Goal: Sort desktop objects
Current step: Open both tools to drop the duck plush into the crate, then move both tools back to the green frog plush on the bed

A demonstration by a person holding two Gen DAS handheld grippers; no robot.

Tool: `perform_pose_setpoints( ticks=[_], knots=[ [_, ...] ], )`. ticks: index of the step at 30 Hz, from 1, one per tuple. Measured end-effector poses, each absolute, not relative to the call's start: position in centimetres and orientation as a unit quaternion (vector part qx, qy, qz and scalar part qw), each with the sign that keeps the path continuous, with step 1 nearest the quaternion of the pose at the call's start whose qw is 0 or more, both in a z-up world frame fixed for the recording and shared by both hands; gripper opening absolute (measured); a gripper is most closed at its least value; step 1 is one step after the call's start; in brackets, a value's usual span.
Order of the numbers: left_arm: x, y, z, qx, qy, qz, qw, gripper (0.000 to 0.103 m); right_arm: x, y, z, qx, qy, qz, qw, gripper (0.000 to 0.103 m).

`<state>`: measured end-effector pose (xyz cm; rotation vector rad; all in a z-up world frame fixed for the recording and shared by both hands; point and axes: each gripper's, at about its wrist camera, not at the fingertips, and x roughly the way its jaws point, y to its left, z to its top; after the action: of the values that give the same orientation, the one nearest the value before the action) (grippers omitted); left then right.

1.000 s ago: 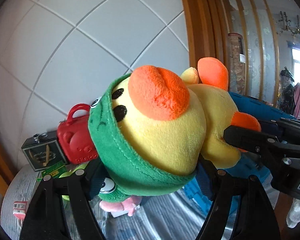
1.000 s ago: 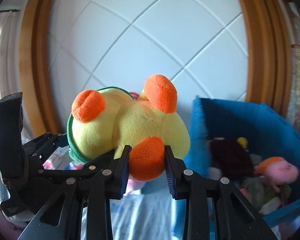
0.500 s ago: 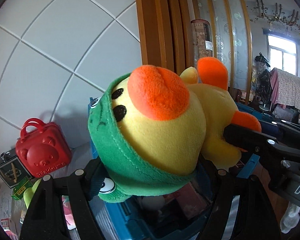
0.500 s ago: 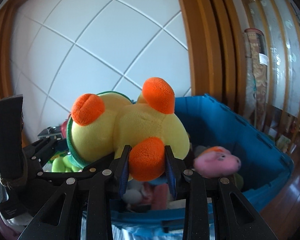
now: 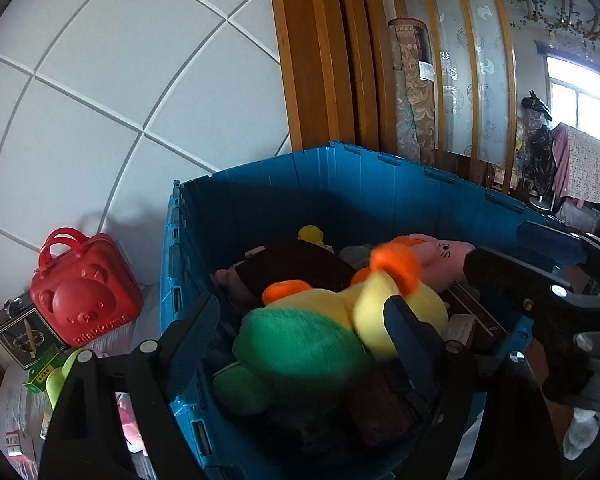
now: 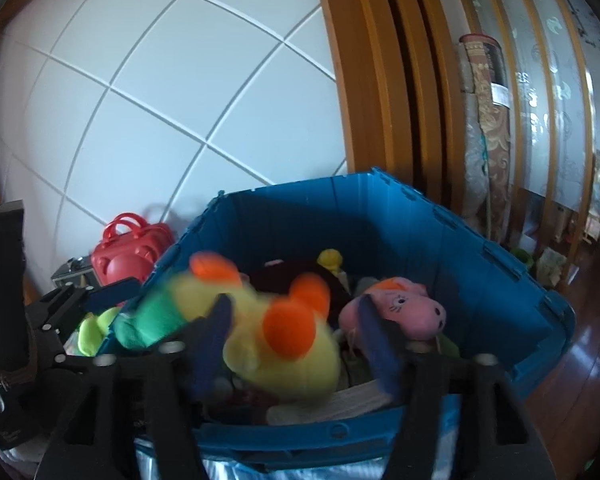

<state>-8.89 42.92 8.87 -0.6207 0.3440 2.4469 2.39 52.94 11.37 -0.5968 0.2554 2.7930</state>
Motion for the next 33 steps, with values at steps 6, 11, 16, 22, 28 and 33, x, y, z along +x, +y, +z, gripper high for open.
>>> perform_pose_setpoints(
  ticks=[6, 11, 16, 22, 28, 33],
  knots=[
    [-9.0, 41.6, 9.1, -0.232, 0.12, 0.921, 0.289, 0.085, 2.7, 53.2, 11.5, -0.203, 0.092, 0.963, 0.152, 0.098],
    [-8.4, 39.6, 9.3, -0.226, 0.111, 0.926, 0.28, 0.085, 2.9, 52.2, 11.8, -0.204, 0.089, 0.962, 0.157, 0.103],
    [-8.0, 35.1, 9.4, -0.216, 0.087, 0.939, 0.252, 0.098, 3.0, 50.0, 12.4, -0.195, 0.08, 0.967, 0.142, 0.103],
    [-8.5, 28.5, 8.4, -0.229, 0.06, 0.95, 0.202, 0.099, 1.8, 44.8, 13.2, -0.186, 0.06, 0.976, 0.094, 0.103],
    [-9.8, 19.6, 6.7, -0.253, 0.03, 0.958, 0.13, 0.099, -0.6, 37.6, 13.2, -0.193, 0.033, 0.98, 0.029, 0.103],
    [-10.8, 12.4, 4.9, -0.273, 0.005, 0.959, 0.071, 0.099, -3.4, 31.7, 11.8, -0.22, 0.017, 0.975, -0.022, 0.103]
  ],
)
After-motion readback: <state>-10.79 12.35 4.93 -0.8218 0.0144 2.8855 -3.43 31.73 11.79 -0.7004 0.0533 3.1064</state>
